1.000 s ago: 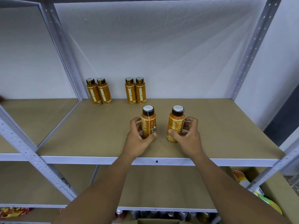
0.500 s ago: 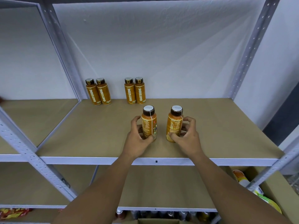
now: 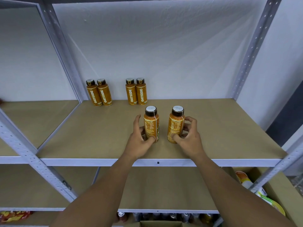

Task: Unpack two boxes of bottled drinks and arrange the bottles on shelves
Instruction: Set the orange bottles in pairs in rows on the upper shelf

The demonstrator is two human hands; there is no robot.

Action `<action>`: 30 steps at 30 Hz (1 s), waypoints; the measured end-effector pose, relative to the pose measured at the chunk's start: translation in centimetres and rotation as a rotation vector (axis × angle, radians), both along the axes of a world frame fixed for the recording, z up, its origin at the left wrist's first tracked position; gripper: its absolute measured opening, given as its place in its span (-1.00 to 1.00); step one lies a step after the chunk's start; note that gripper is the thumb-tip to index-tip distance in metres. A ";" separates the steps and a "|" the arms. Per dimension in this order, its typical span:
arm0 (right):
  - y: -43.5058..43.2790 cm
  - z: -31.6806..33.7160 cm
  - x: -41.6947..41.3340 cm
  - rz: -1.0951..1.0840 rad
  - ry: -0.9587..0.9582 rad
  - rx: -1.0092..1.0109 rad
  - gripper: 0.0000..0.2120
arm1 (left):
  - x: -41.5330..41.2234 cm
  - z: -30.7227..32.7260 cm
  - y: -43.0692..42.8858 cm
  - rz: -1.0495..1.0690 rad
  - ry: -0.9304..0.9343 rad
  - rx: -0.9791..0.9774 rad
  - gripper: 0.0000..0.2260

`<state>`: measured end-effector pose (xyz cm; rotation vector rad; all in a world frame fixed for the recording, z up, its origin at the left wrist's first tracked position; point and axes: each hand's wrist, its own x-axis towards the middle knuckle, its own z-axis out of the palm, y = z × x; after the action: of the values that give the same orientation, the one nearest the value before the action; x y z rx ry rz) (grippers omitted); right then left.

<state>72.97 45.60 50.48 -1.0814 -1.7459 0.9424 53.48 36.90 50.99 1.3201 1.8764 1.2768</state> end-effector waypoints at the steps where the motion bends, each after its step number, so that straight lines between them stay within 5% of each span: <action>1: 0.0 0.0 0.0 0.002 -0.009 -0.001 -0.27 | 0.0 0.0 0.0 0.000 -0.002 -0.002 -0.06; 19: -0.2 0.1 0.0 0.016 0.003 0.005 -0.28 | 0.3 0.0 0.0 0.053 0.075 0.035 0.02; 30: -0.2 0.0 0.0 0.018 -0.009 0.023 -0.25 | 0.2 0.1 -0.2 0.006 0.055 0.057 -0.10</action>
<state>72.95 45.41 50.45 -1.0579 -1.7727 0.9275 53.66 36.75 51.13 1.3929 1.8948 1.3193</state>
